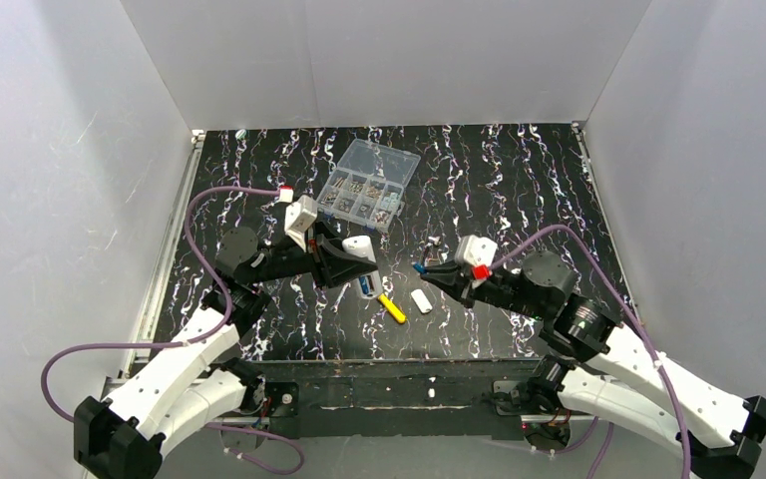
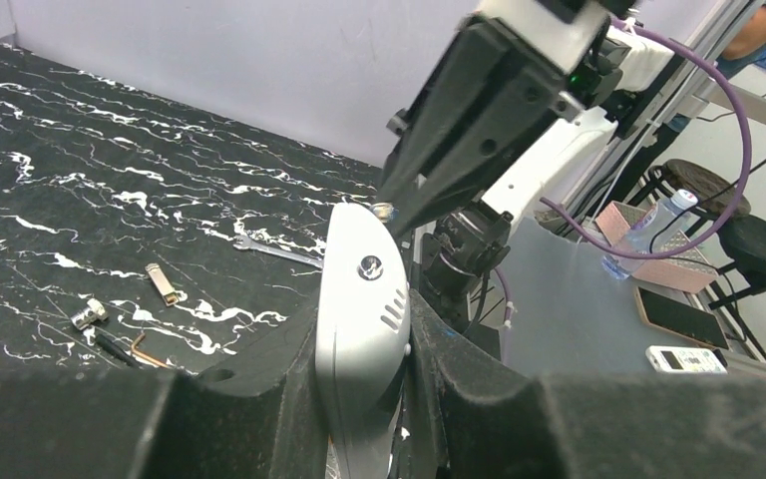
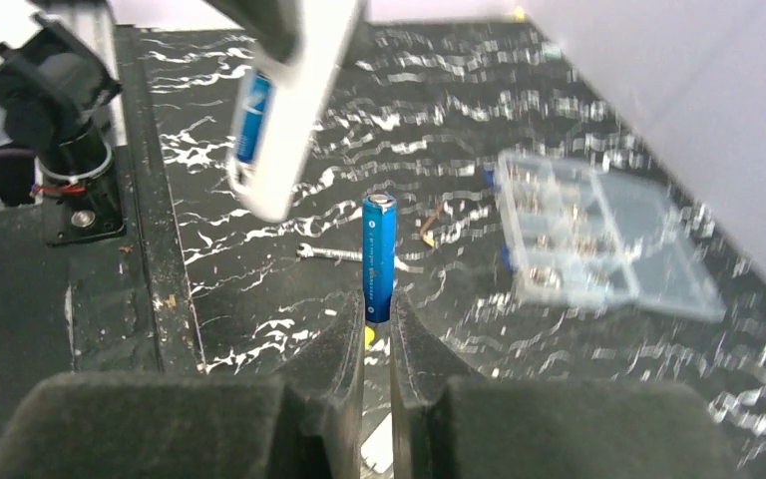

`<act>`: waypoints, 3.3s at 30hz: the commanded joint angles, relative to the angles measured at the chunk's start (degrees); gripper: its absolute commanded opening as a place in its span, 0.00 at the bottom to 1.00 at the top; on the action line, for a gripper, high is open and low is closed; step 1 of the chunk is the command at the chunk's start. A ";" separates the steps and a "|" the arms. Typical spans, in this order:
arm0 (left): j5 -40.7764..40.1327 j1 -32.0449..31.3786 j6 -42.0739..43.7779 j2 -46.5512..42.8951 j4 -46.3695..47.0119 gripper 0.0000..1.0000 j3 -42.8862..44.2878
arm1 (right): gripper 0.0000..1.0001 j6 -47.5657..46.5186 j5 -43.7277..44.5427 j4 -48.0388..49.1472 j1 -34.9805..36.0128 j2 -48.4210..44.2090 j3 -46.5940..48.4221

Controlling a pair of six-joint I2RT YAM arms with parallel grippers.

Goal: Load the batteries into the remote control
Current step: Place the battery at the center of the board.

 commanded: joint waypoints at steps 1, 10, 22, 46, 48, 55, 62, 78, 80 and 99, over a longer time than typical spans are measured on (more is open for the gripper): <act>-1.07 -0.24 -0.20 -2.15 4.29 0.00 -0.05 | 0.01 -14.82 -12.28 6.26 0.13 -3.03 0.44; -2.13 -0.24 -1.88 -2.00 6.69 0.00 -0.36 | 0.01 -18.96 -19.01 8.78 0.13 -4.60 -1.86; -2.39 -0.42 -3.61 -1.82 11.63 0.00 -0.26 | 0.01 -19.67 -19.91 9.04 0.12 -5.43 -2.28; -2.29 -0.68 -2.96 -3.16 9.43 0.00 -0.66 | 0.01 21.00 32.41 18.77 0.17 -4.70 -14.56; -2.27 -0.68 -2.85 -3.17 9.59 0.00 -0.83 | 0.01 33.16 42.87 15.31 0.10 -5.73 -15.90; -3.70 -0.72 -2.86 -3.22 8.70 0.00 -1.34 | 0.01 92.89 56.80 -35.74 0.10 2.14 -5.35; -3.65 -0.77 -2.94 -3.61 7.71 0.00 -0.87 | 0.01 116.88 49.72 -47.74 0.10 12.76 -3.61; -4.14 -0.77 -1.08 -6.76 2.49 0.00 -0.88 | 0.01 139.42 41.28 -48.59 -2.01 33.21 1.88; -4.09 -0.77 -0.69 -7.20 1.73 0.00 -1.03 | 0.01 139.29 40.72 -47.73 -2.51 34.29 1.93; -5.07 -0.81 2.02 -10.59 -4.03 0.00 -1.22 | 0.47 130.58 36.19 -40.19 -3.42 42.64 4.42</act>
